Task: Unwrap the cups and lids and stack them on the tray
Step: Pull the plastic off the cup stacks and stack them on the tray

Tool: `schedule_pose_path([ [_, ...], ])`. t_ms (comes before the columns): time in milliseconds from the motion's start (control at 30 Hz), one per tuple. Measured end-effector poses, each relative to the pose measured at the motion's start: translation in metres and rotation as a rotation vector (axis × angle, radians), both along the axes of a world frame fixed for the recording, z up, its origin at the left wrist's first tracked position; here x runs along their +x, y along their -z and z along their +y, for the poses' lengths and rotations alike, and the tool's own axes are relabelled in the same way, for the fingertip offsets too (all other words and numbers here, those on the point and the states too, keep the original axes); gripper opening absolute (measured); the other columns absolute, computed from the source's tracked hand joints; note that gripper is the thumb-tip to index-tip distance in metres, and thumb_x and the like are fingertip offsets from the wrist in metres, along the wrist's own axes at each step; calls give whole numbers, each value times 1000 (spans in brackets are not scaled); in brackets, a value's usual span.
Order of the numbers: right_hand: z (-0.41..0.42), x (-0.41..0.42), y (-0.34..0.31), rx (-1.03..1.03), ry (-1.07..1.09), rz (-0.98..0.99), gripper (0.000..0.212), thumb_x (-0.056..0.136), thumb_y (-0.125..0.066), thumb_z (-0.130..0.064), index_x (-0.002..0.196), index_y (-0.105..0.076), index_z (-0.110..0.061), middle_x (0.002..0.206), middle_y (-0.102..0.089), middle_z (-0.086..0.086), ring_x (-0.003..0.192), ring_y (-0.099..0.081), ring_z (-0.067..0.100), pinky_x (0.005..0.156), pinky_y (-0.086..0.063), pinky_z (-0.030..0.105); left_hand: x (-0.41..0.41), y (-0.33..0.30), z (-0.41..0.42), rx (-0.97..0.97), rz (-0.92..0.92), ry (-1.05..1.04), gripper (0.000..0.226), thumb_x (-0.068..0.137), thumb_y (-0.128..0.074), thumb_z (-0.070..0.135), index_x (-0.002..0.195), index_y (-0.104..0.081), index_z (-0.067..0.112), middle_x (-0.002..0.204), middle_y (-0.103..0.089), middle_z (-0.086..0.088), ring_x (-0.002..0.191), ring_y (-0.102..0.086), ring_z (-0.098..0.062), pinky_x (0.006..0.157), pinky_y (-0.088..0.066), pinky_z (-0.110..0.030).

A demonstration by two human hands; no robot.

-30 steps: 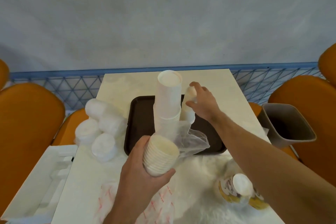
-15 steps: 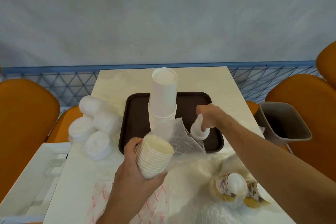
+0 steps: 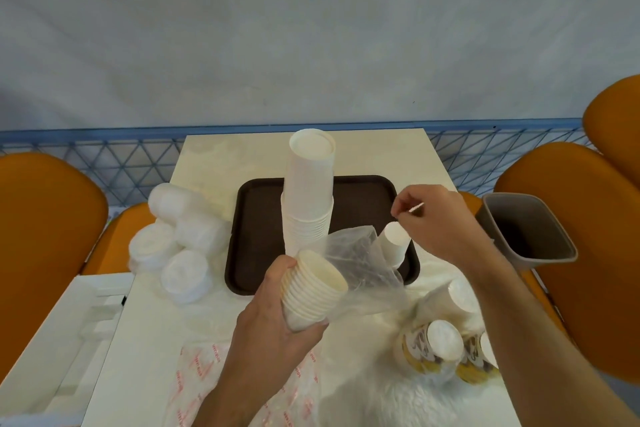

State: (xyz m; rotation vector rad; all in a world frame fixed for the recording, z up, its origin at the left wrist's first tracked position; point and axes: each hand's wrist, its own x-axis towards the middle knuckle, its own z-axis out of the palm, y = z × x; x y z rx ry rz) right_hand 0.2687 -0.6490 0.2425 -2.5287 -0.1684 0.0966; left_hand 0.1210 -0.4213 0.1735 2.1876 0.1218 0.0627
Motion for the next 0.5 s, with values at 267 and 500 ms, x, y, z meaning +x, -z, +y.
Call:
schedule_pose_path([
  [267, 12, -62, -23, 251, -347, 246, 20, 92, -72, -13, 95, -80, -31, 83, -75, -18, 76, -70, 3, 73, -57, 25, 2, -6, -10, 17, 9, 37, 82, 70, -81, 49, 124, -20, 61, 109, -45, 35, 101, -51, 6, 74, -38, -6],
  [500, 19, -69, -10, 384, -415, 270, 19, 84, -78, -44, 101, -75, -38, 102, -70, -17, 98, -67, 6, 88, -56, 30, -4, -10, -11, 59, -39, 83, 83, 71, -80, 50, 119, -16, 71, 113, -45, 40, 104, -51, 9, 83, -45, -15],
])
